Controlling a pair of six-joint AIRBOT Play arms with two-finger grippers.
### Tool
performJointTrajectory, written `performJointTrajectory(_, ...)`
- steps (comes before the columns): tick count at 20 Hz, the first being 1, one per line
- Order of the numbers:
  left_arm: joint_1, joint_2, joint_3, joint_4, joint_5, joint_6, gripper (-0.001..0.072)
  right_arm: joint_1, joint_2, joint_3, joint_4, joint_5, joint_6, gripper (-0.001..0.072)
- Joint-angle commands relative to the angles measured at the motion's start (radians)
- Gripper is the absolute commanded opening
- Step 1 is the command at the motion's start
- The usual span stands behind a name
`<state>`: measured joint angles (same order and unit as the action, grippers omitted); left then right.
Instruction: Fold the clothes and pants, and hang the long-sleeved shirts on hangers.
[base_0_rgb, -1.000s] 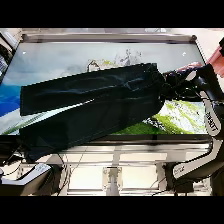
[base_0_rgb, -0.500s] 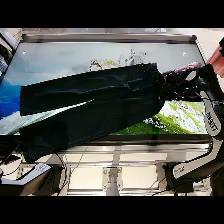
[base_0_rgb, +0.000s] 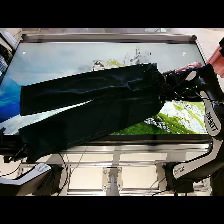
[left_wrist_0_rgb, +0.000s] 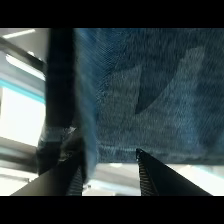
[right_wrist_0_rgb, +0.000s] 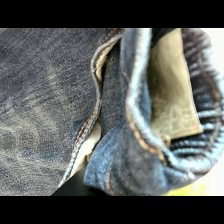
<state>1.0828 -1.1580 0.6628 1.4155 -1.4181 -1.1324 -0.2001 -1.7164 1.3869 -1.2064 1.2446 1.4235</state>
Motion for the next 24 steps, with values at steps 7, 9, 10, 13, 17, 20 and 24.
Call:
performJointTrajectory(7,-0.013,-0.013,0.134,0.069,-0.015,-0.050,0.0038,-0.008,0.067,0.001,-0.032,0.074,-0.032,0.0023)
performJointTrajectory(9,-0.010,0.019,0.269,0.051,0.054,-0.050,0.0038,-0.042,0.153,0.001,-0.032,0.105,-0.048,0.0023)
performJointTrajectory(10,-0.010,0.027,0.338,0.004,0.093,-0.050,0.0039,-0.063,0.196,0.001,-0.033,0.134,-0.051,0.0023)
performJointTrajectory(13,-0.011,0.027,0.505,-0.181,0.143,-0.049,0.0038,-0.132,0.324,0.000,-0.047,0.253,-0.053,0.0023)
performJointTrajectory(17,-0.010,0.025,0.568,-0.190,0.172,-0.051,0.0038,-0.155,0.455,-0.050,-0.073,0.377,-0.056,0.0023)
performJointTrajectory(20,-0.010,0.001,0.570,-0.185,0.172,-0.073,0.0037,-0.156,0.599,-0.239,-0.095,0.408,-0.056,0.0023)
performJointTrajectory(24,-0.010,-0.002,0.574,-0.098,0.169,-0.111,0.0037,-0.156,0.851,-0.550,-0.184,0.425,-0.051,0.0023)
